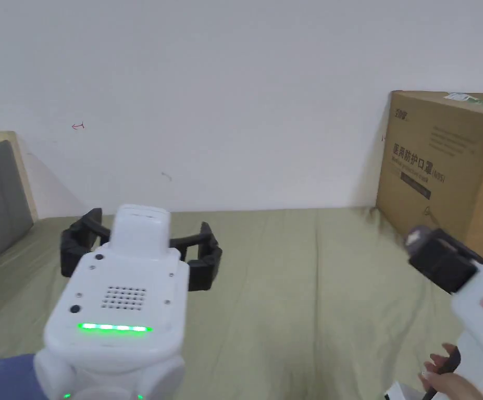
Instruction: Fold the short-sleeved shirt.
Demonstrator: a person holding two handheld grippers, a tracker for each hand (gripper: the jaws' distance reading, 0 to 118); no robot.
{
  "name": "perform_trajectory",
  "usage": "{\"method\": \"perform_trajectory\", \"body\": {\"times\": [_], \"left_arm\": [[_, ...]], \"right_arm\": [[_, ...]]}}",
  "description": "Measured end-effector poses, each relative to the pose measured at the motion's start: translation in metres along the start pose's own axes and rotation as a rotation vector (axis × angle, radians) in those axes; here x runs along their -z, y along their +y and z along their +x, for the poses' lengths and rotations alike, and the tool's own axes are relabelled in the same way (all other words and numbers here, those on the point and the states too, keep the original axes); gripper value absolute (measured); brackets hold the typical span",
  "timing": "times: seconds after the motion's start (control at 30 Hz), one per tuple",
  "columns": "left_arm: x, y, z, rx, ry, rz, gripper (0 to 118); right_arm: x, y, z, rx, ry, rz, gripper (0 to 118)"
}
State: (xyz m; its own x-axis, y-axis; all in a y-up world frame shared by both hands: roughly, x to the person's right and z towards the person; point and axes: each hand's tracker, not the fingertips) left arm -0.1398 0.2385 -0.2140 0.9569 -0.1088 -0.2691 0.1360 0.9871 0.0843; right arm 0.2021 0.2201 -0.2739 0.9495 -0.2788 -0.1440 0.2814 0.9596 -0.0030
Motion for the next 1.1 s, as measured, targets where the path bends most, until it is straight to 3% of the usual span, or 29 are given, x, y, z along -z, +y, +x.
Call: {"method": "perform_trajectory", "body": {"times": [0.03, 0.07, 0.1, 0.13, 0.23, 0.53, 0.77, 1.1], "left_arm": [[0.0, -0.001, -0.005, -0.031, 0.004, 0.004, 118], [0.001, -0.003, -0.008, -0.048, 0.007, 0.004, 118], [-0.001, -0.007, -0.008, -0.053, 0.001, 0.0, 118], [0.0, -0.009, -0.01, -0.05, -0.003, -0.004, 118], [-0.002, -0.016, -0.008, -0.042, -0.018, -0.033, 118], [-0.009, -0.024, -0.005, -0.049, -0.029, -0.046, 118], [-0.011, -0.024, -0.007, -0.107, -0.077, -0.051, 118], [-0.01, -0.029, 0.001, -0.077, -0.078, -0.065, 117]], "right_arm": [[-0.003, 0.0, -0.02, -0.201, -0.047, 0.023, 118], [-0.004, -0.004, -0.032, -0.33, -0.102, 0.008, 118], [-0.004, -0.01, -0.045, -0.418, -0.13, 0.015, 118], [0.0, -0.019, -0.05, -0.448, -0.12, -0.001, 118], [0.0, -0.029, -0.053, -0.376, 0.011, -0.062, 118], [-0.004, -0.033, -0.051, -0.299, 0.013, -0.071, 118], [-0.006, -0.03, -0.044, -0.272, -0.017, -0.071, 118], [-0.01, -0.029, -0.035, -0.251, 0.001, -0.07, 118]]}}
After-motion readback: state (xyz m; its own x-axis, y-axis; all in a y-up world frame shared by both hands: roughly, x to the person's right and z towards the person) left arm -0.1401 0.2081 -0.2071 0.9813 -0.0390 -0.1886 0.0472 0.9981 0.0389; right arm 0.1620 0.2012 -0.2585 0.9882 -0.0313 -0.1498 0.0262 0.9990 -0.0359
